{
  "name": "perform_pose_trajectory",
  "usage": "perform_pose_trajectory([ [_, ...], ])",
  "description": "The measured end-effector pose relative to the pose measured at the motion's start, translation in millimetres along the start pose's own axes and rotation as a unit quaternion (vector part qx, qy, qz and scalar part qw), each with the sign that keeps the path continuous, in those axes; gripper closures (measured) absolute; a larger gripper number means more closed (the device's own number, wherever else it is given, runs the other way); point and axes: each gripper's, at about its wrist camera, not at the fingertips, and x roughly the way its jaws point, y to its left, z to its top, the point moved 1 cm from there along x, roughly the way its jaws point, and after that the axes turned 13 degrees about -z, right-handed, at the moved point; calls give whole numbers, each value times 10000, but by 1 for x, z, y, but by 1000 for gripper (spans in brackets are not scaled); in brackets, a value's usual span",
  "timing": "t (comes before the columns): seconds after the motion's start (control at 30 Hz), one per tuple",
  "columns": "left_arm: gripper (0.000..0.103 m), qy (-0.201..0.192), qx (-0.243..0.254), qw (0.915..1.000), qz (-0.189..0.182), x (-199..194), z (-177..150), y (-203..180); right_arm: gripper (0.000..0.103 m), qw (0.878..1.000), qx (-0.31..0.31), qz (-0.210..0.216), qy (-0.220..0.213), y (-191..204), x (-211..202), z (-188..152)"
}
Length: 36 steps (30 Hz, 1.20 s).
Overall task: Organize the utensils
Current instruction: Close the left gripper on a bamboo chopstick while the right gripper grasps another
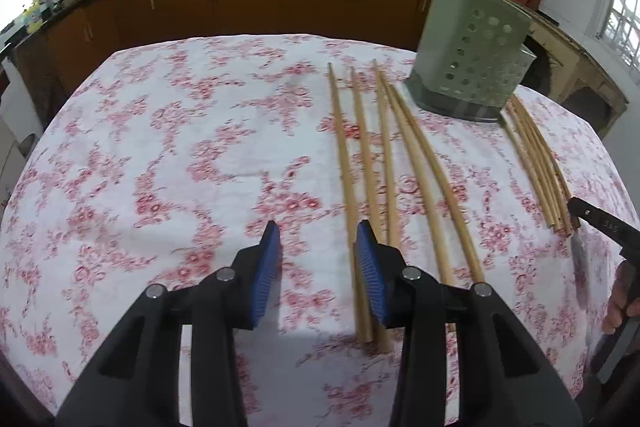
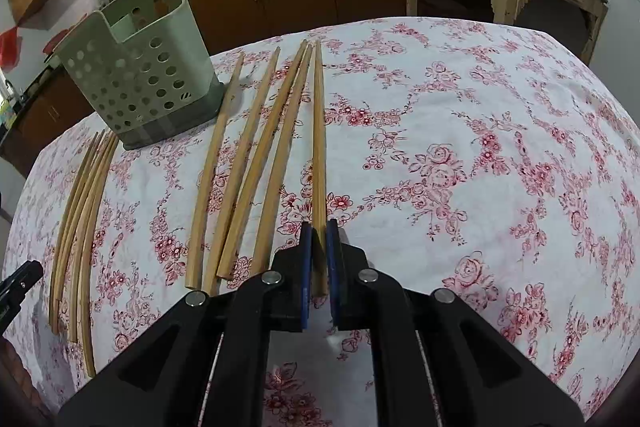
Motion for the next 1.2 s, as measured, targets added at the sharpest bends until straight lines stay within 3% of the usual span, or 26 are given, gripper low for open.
perform_pose_trajectory([
  [0.47,95,316,408,9986,117,27,0,-10,95,9998,-124,-83,-97,4,-1,0],
  [0.7,95,186,36,9995,251,28,14,16,95,9997,230,-55,-46,-9,2,2],
  [0.93,88,163,126,9998,18,20,5,17,95,9998,141,-71,-111,-7,2,0],
  [1.2,85,124,218,9996,101,15,-4,11,95,9998,38,-80,-162,-6,0,-3],
])
